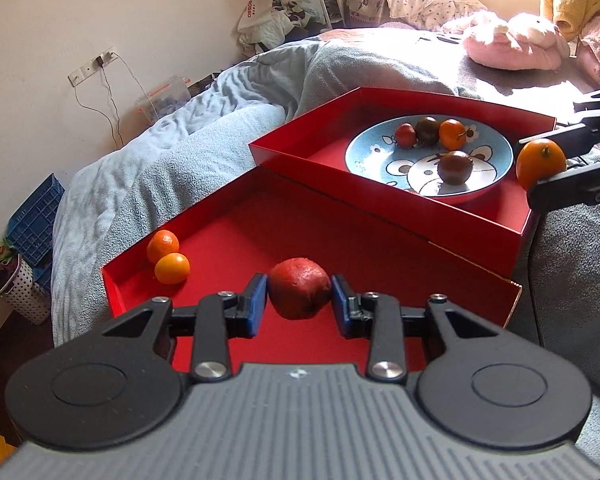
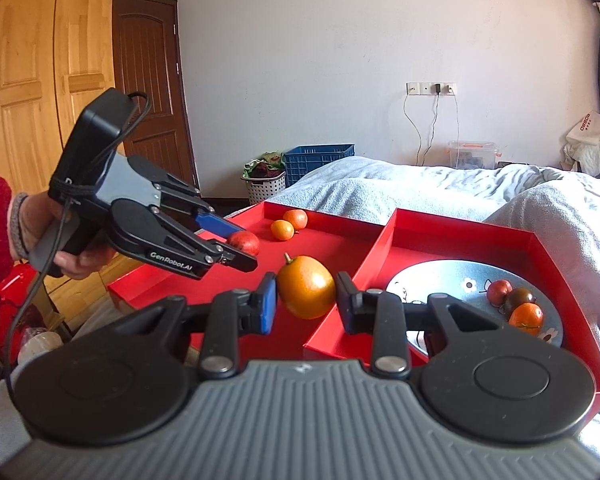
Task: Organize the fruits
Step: 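Grasp the red apple with the left tool and carry it over the blue plate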
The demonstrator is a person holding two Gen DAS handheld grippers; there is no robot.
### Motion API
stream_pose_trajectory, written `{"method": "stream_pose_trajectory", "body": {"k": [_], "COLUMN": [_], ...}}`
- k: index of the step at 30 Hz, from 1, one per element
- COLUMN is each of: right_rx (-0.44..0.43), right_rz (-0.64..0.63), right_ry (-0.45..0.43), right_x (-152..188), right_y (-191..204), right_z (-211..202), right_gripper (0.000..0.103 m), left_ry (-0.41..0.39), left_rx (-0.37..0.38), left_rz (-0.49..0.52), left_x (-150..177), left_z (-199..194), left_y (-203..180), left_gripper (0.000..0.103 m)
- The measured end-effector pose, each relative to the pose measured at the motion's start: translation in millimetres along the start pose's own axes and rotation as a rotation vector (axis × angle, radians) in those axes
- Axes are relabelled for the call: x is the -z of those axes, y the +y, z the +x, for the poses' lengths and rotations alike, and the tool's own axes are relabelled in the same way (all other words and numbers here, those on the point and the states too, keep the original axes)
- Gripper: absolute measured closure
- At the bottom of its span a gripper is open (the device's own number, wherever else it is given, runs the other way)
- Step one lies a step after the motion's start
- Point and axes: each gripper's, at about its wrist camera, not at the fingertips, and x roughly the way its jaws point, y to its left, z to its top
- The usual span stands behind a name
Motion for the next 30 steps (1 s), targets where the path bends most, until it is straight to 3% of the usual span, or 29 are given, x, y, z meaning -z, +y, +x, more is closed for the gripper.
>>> {"method": "stream_pose_trajectory", "body": {"k": [10,20,25,30], "right_rx": [0.048,0.161,0.205,0.209], "right_rz": [0.053,0.131,0.177,0.193], "right_ry": [-0.055,-0.065,-0.057,-0.054], "right_x": [3,11,16,19], "right_y": [-20,-55,-72,-78], "right_z": [-15,-22,-21,-19], "right_gripper": [0.069,0.069,0.069,0.069], "left_ry": [-0.05,-0.113,-0.097,-0.032], "left_rx": [0.0,0.076,0.111,0.11], "left_rz": [0.007,-0.034,-0.121,-0.162], "left_x": [-34,-88,-109,-125], "left_z": [-10,17,46,82], "left_y": [-20,-60,-81,-105], "left_gripper": [0.063,0.063,0.063,0.063]}}
